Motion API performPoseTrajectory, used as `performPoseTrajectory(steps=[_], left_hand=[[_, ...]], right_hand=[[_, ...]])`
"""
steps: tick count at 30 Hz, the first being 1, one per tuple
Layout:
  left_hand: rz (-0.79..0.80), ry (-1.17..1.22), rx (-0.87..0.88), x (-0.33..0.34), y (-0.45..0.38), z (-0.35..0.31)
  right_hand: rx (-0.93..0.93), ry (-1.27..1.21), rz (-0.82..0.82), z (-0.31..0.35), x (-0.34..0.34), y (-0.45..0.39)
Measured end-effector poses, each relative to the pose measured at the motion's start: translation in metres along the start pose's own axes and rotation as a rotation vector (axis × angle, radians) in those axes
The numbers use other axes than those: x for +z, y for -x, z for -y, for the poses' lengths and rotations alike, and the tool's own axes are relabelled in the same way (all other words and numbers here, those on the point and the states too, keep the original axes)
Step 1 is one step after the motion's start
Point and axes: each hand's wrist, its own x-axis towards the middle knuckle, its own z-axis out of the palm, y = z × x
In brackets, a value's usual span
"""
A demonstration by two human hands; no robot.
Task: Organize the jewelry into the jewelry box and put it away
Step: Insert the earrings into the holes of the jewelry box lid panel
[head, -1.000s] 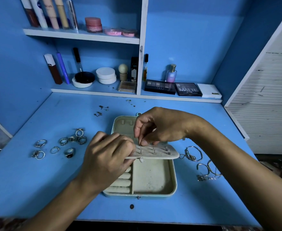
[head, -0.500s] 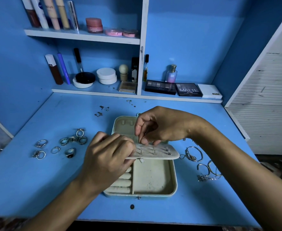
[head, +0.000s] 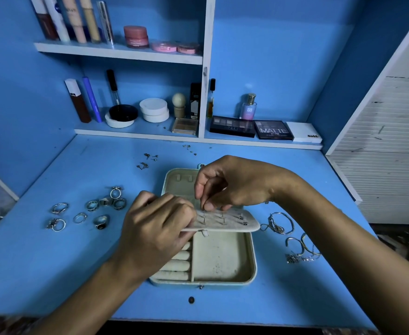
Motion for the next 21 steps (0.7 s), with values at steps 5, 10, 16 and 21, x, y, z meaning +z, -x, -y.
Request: performPoseTrajectory(steps=[5, 10, 16, 21], left_hand=[[0.001, 0.0, -0.005, 0.0002, 0.0004, 0.0], [-0.002, -0.007, -0.005, 0.0002, 0.0005, -0.0006], [-0.008, -0.006, -0.01, 0.0001, 0.0001, -0.001], [-0.01, -0.012, -0.01, 0.0001, 0.0002, -0.0012]], right_hand=[[0.006, 0.021, 0.007, 0.0009, 0.0008, -0.0017], [-0.002, 0.037, 0.009, 0.0018, 0.002, -0.0023], [-0.003, 0.039, 0.007, 0.0026, 0.0005, -0.0003], [0.017, 0.006, 0.017, 0.0029, -0.0025, 0.0013]])
